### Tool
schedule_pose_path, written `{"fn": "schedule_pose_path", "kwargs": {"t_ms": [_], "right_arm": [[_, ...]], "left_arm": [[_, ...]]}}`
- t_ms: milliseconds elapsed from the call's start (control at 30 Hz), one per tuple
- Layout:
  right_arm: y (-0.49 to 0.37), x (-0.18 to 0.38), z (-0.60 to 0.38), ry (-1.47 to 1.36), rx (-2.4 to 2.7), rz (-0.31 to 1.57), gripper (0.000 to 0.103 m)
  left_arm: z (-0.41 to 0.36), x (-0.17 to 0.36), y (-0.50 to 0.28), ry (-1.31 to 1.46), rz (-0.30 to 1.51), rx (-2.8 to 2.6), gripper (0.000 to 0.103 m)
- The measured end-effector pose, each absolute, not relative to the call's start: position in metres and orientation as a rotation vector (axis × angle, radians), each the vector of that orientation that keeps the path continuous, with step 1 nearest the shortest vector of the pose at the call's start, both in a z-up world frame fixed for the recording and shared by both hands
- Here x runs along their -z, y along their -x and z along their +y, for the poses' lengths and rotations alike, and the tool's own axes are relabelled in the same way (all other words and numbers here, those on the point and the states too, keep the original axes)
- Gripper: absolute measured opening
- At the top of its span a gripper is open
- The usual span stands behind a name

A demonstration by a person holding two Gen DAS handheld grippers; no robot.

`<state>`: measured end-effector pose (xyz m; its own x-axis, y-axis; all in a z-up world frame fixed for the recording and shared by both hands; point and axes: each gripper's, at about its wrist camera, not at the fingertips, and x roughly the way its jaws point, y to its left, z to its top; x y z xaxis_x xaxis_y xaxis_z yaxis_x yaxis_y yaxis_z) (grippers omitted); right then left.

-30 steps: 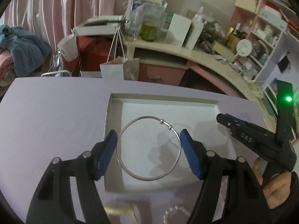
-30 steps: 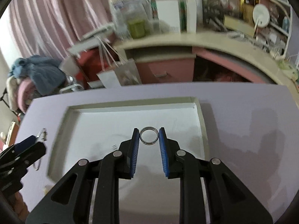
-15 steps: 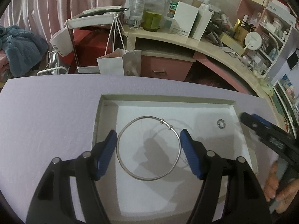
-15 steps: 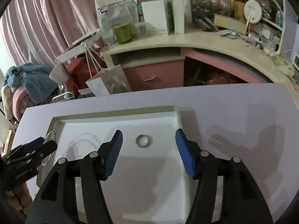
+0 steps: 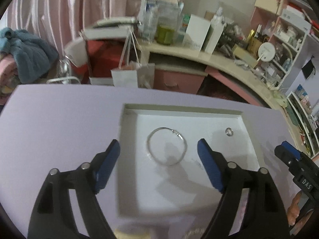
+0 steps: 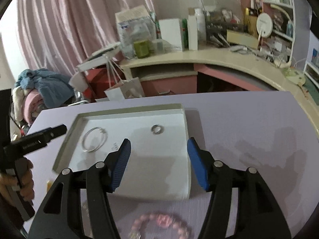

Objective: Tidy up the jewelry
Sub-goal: 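Move the right gripper to the grey cuff bangle and grasp it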

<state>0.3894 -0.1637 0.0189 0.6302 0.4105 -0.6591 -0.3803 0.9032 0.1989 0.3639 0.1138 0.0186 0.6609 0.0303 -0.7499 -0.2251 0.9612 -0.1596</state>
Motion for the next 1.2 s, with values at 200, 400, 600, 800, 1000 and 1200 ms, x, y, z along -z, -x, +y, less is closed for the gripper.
{"fn": "schedule_pose_path", "kwargs": {"t_ms": [200,400,600,800,1000,1200], "right_arm": [[-0.316,-0.039,-0.177,-0.052,-0.510,0.684,0.061],[-0.240,-0.035,-0.188,-0.030,-0.528,0.632,0.065],[-0.182,-0.012,-0.193,0.019,-0.511,0.592,0.069],[-0.153,0.018,-0.191,0.039,-0.508,0.612,0.070],[-0.142,0.045,-0.186,0.037,-0.504,0.685,0.070],[-0.140,0.058,-0.174,0.058,-0.505,0.714,0.070]], "left_arm": [[0.120,-0.058,-0.264,0.210,0.707,-0.172,0.091],[0.115,-0.064,-0.160,0.156,0.609,-0.200,0.096],[0.103,-0.049,-0.085,0.149,0.556,-0.197,0.099],[0.092,-0.039,-0.051,0.164,0.538,-0.174,0.100],[0.080,-0.037,-0.037,0.148,0.535,-0.151,0.100],[0.072,-0.036,-0.029,0.138,0.531,-0.134,0.100]]}}
